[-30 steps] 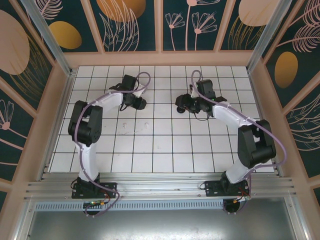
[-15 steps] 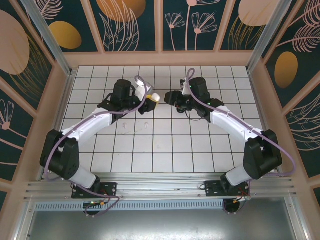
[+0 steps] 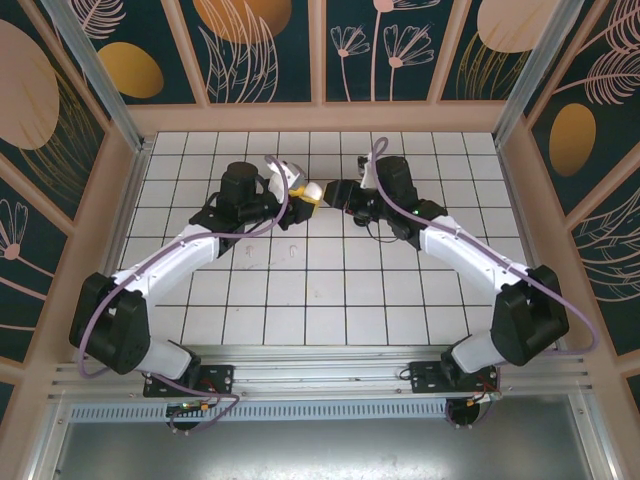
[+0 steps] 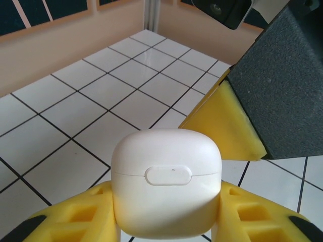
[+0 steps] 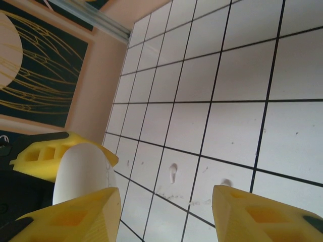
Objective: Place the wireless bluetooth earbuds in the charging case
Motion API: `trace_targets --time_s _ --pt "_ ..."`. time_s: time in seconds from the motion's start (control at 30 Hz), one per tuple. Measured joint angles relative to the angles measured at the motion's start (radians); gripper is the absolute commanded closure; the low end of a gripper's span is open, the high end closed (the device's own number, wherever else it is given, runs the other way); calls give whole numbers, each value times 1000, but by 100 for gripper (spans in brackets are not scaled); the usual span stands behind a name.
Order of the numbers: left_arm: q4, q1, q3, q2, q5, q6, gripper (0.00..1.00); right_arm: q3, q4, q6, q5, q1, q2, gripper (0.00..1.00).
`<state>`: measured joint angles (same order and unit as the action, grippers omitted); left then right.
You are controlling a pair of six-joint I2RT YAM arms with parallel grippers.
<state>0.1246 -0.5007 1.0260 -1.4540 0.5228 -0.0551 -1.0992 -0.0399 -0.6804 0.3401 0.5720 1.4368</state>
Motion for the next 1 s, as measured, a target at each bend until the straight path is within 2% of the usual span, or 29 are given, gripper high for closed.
trace_targets --time_s 0.17,0.33,0.53,0.7,0.83,1.0 --pt "6 -10 -16 8 1 8 74 39 25 -18 -62 19 -113 45" --pt "6 -11 -39 10 15 18 73 42 85 -29 -67 21 -171 43" --pt "14 -11 -39 22 30 23 72 41 103 -29 -3 30 -112 43" --pt "27 -11 -39 36 46 24 72 -5 52 -19 40 47 -28 44" --pt "36 -11 -39 42 50 26 71 -31 28 0 70 51 -2 53" --pt "40 -11 -39 42 55 27 68 -48 23 20 104 53 8 78"
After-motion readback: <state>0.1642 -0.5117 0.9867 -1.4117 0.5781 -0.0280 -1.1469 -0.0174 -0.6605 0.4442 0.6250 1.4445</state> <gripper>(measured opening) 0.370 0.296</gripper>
